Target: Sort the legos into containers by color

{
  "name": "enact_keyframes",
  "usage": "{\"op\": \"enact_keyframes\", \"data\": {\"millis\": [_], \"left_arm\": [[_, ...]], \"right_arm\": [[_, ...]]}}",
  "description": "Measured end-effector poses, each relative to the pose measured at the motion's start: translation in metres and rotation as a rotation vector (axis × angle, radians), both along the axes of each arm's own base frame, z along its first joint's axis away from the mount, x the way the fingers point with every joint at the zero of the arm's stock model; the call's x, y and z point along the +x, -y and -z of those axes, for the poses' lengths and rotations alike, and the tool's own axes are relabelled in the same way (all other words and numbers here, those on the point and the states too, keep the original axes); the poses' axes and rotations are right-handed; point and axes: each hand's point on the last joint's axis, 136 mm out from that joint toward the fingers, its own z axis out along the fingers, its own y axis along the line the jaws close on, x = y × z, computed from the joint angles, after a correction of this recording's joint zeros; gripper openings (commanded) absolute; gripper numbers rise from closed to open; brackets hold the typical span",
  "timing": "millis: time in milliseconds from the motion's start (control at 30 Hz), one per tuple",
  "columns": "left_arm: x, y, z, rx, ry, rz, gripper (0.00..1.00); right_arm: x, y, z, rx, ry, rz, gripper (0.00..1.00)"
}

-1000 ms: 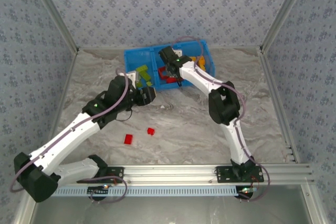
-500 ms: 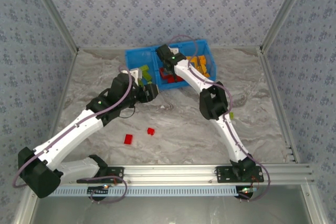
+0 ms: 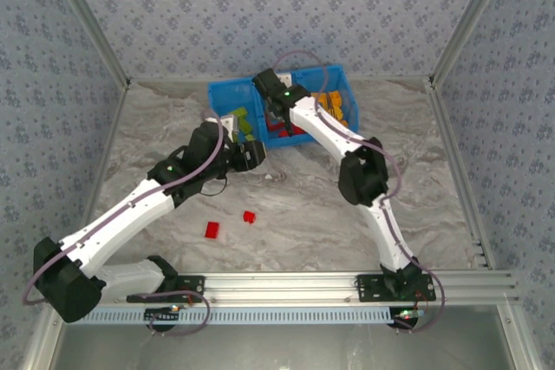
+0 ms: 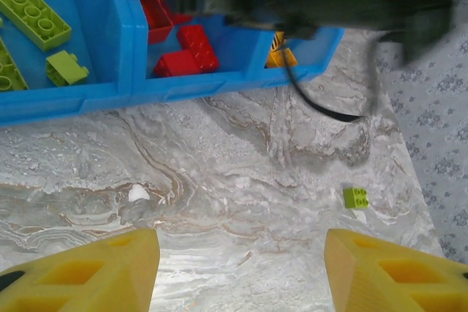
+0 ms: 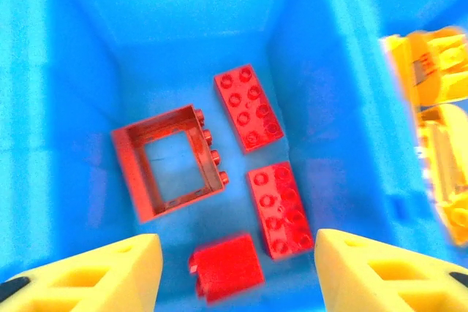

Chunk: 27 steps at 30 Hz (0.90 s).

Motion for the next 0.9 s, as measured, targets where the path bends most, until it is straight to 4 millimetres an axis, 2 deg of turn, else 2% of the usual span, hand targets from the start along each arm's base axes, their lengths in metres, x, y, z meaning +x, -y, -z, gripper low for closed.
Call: {"op": "enact_keyframes", "data": {"millis": [67,133,200,267,333,433,533,600,733,900], "left_arm": [[0.000,0.008,0.001,0.001,-0.009,0.013,0.63],[0.000,0.023,0.001,0.005,-0.017,0.039,0.63],[-0.001,0.045,0.003,0.010,-0.028,0.078,0.64],[-0.001,0.071,0.009,0.016,-0.042,0.122,0.66],[0.000,0.102,0.018,0.028,-0.063,0.165,0.69],[0.000,0.148,0.039,0.054,-0.095,0.220,0.73],[-0.002,0.191,0.061,0.084,-0.121,0.268,0.76],[-0.005,0.221,0.075,0.106,-0.132,0.302,0.76],[-0.014,0.275,0.100,0.146,-0.116,0.370,0.78],[-0.022,0.315,0.130,0.204,-0.093,0.421,0.84]], "right_arm": [[-0.022,0.010,-0.039,0.030,0.049,0.003,0.59],[-0.049,0.032,-0.078,0.071,0.097,0.025,0.59],[-0.073,0.061,-0.106,0.110,0.131,0.063,0.59],[-0.102,0.097,-0.121,0.142,0.146,0.107,0.59],[-0.135,0.133,-0.124,0.160,0.137,0.159,0.59],[-0.182,0.171,-0.112,0.181,0.094,0.215,0.59],[-0.224,0.200,-0.100,0.194,0.053,0.255,0.59],[-0.247,0.217,-0.103,0.214,0.056,0.279,0.59],[-0.277,0.237,-0.123,0.294,0.124,0.294,0.61],[-0.301,0.253,-0.137,0.360,0.183,0.300,0.63]]}}
